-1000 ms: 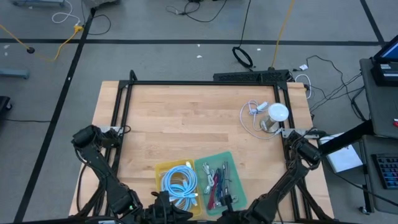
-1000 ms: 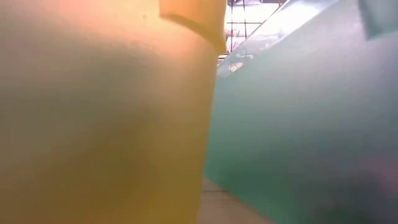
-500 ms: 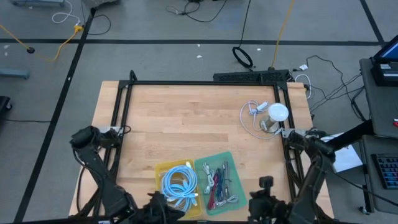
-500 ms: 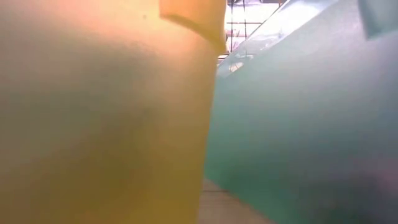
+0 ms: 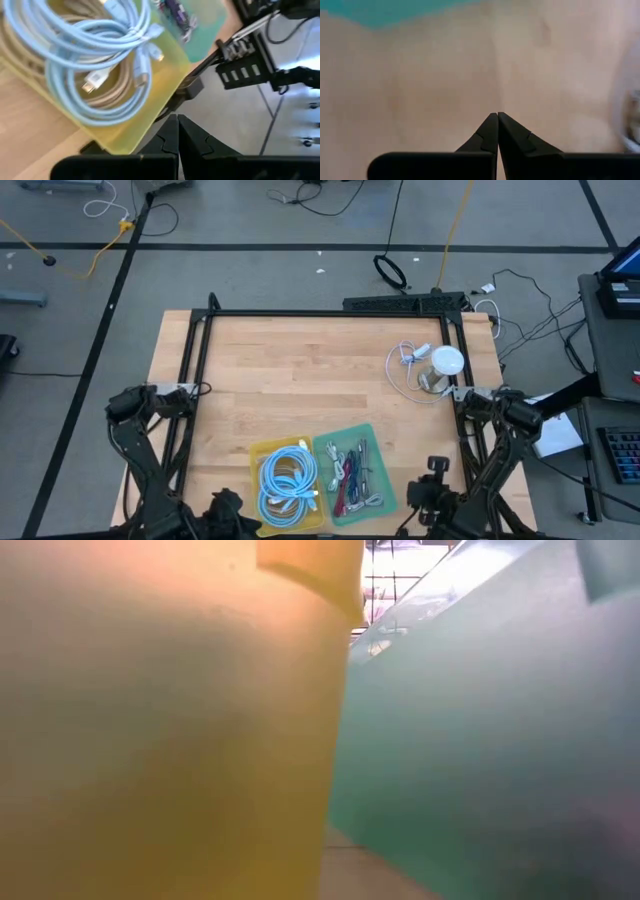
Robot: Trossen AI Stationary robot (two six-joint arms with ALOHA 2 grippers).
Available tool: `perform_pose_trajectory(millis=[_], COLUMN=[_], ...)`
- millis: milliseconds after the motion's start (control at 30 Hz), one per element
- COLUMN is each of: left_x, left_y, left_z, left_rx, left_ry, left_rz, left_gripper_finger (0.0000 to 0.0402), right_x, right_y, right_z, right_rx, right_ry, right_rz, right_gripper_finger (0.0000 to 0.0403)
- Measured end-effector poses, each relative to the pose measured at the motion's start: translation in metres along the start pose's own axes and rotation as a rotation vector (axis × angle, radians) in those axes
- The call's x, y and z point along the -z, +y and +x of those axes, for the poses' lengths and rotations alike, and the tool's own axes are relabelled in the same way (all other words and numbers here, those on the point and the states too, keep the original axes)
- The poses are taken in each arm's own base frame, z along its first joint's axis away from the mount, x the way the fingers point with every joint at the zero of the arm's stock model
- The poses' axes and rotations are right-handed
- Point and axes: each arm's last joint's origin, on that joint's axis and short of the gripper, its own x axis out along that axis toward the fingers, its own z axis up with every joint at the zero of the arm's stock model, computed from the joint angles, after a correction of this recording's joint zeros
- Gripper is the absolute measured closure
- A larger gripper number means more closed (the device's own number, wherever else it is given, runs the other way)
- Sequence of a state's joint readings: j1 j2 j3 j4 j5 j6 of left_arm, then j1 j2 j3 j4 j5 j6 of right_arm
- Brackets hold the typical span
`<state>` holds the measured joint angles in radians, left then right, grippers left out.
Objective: Pick & Place USB Port
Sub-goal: Adjust the bins
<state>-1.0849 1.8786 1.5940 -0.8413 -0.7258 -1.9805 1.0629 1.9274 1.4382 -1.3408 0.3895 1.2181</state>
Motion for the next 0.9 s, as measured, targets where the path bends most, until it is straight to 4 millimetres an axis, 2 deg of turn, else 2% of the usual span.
perform_pose_trajectory(millis=[300,600,900], left_x=[0.003,0.003,0.002], left_y=[0.005,0.004,0.006], left_z=[-0.003,-0.003,-0.003], left_rx=[-0.029,-0.025,-0.038], left_ry=[0.014,0.015,0.014], left_rz=[-0.004,-0.004,-0.012], left_gripper_finger=[0.0401,0.0401,0.0401], right_x=[-0.026,-0.047,-0.053], right_y=[0.022,0.025,0.029], right_z=[0.007,0.009,0.007], right_rx=[-0.294,-0.380,-0.437], right_ry=[-0.162,-0.226,-0.255], right_rz=[0.042,0.030,0.042], right_gripper_finger=[0.0403,0.0403,0.0403])
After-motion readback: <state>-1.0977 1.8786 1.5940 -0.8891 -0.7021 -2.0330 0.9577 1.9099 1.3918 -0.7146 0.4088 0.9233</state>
